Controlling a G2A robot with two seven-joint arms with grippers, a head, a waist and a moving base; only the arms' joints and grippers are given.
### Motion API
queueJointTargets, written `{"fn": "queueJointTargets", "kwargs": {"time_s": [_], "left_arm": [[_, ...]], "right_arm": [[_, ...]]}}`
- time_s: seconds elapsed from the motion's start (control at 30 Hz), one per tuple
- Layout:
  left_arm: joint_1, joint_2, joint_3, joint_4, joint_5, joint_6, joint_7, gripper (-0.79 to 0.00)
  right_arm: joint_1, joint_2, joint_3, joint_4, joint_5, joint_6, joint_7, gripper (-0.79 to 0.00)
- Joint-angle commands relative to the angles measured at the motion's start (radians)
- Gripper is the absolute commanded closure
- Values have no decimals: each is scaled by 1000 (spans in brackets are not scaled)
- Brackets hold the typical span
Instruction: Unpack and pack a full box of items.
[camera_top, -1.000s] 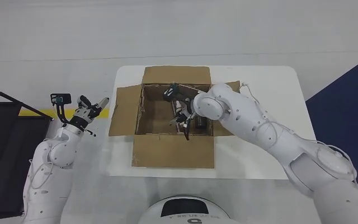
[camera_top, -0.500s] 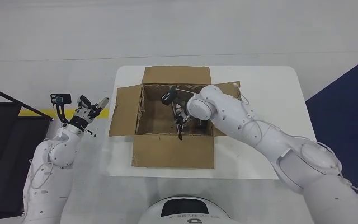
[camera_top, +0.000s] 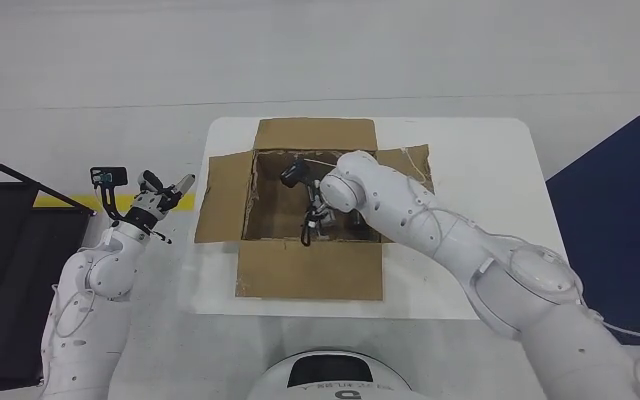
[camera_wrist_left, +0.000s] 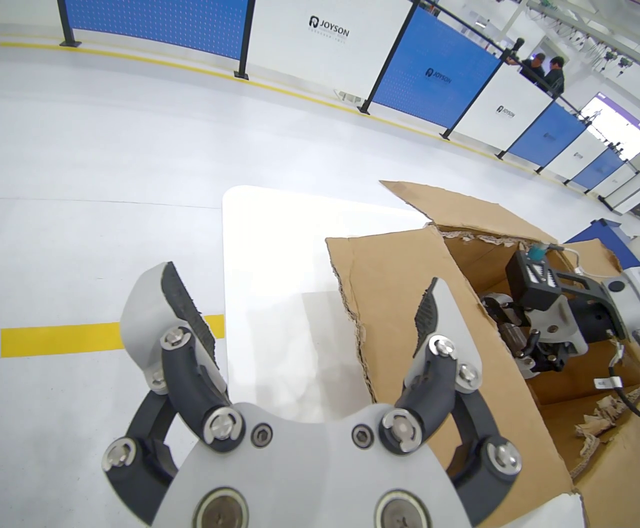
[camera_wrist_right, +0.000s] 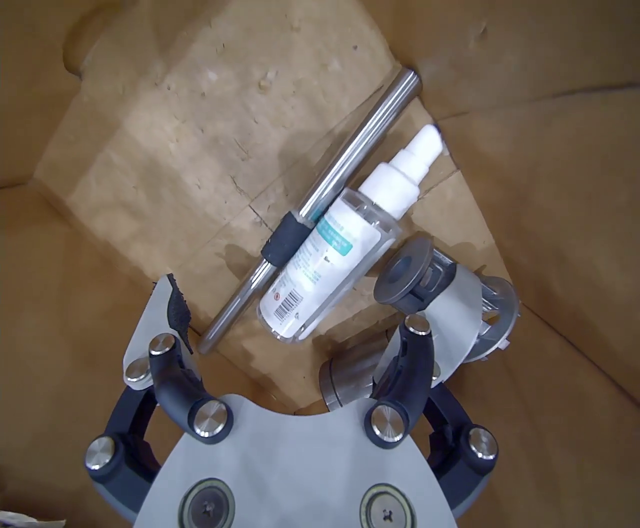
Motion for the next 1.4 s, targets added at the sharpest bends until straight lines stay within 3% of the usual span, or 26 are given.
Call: {"fn": "queueJointTargets", "kwargs": {"time_s": [0.0,0.13,0.3,0.53,0.67,0.87,0.9,0.93,0.97,1.37], "left_arm": [[0,0,0,0,0,0,0,-785],[0,0,0,0,0,0,0,-785],[0,0,0,0,0,0,0,-785],[0,0,0,0,0,0,0,-785],[0,0,0,0,0,0,0,-785],[0,0,0,0,0,0,0,-785],[0,0,0,0,0,0,0,-785],[0,0,0,0,0,0,0,-785],[0,0,0,0,0,0,0,-785],[0,0,0,0,0,0,0,-785]], "right_arm": [[-8,9,19,-22,-15,8,-21,0],[-47,47,74,-118,-67,41,-66,0],[-153,127,185,-317,-177,65,-142,0],[-361,235,378,-591,-306,-13,-209,0],[-437,264,453,-659,-326,-61,-214,0],[-468,272,489,-676,-325,-99,-214,0],[-466,270,491,-673,-319,-102,-215,-246],[-463,268,491,-666,-313,-102,-213,-363],[-460,267,491,-664,-310,-102,-212,-742],[-460,267,491,-664,-310,-102,-212,-742]]}}
